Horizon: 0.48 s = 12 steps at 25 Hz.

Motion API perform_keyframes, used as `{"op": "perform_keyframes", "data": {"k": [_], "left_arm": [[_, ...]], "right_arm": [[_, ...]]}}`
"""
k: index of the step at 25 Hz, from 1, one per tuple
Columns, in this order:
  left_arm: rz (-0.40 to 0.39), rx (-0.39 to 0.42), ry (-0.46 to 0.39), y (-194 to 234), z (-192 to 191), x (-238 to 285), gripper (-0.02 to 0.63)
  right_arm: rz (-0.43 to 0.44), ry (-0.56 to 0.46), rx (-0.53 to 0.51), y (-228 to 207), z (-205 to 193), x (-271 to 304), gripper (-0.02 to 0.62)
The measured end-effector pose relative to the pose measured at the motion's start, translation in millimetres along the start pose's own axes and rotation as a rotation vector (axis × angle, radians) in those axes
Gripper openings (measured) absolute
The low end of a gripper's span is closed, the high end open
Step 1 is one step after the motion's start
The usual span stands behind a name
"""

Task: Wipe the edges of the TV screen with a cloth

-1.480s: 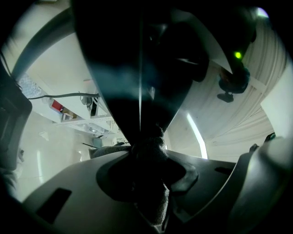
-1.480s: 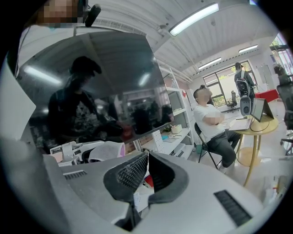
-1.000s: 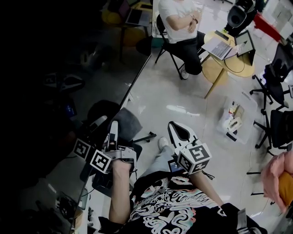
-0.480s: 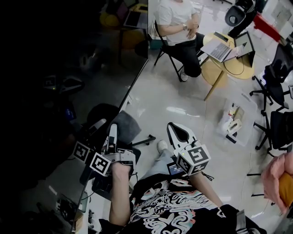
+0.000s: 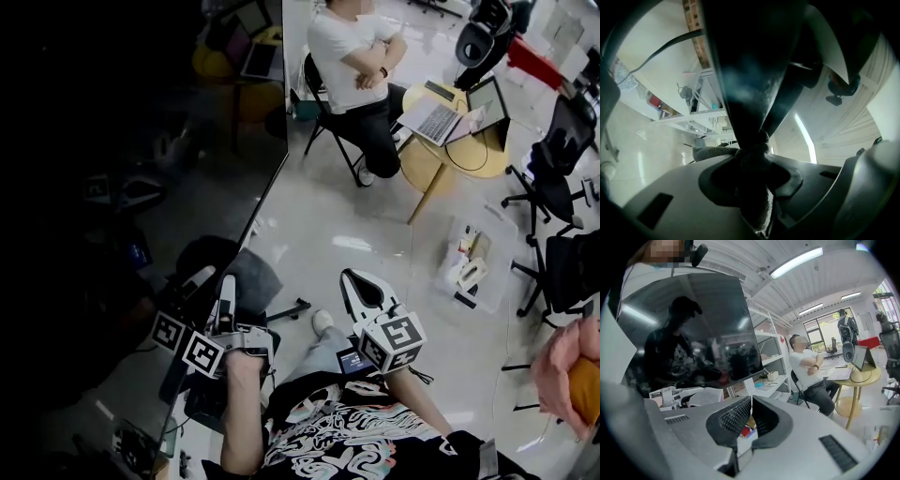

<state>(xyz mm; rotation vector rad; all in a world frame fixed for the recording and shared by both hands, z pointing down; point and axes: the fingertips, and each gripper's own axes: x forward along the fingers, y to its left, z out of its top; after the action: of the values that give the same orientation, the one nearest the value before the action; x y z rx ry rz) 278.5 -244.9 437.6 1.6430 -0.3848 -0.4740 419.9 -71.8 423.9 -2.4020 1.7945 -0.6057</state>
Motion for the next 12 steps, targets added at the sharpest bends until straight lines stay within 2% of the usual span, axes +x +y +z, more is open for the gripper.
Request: {"op": "perform_keyframes", "data": {"k": [12], "left_arm": [[0.017,-0.019,-0.019,4,-5,33,0.14]], "right_arm": [[0.0,0.002,-0.001,-23,20,23,0.032]]}}
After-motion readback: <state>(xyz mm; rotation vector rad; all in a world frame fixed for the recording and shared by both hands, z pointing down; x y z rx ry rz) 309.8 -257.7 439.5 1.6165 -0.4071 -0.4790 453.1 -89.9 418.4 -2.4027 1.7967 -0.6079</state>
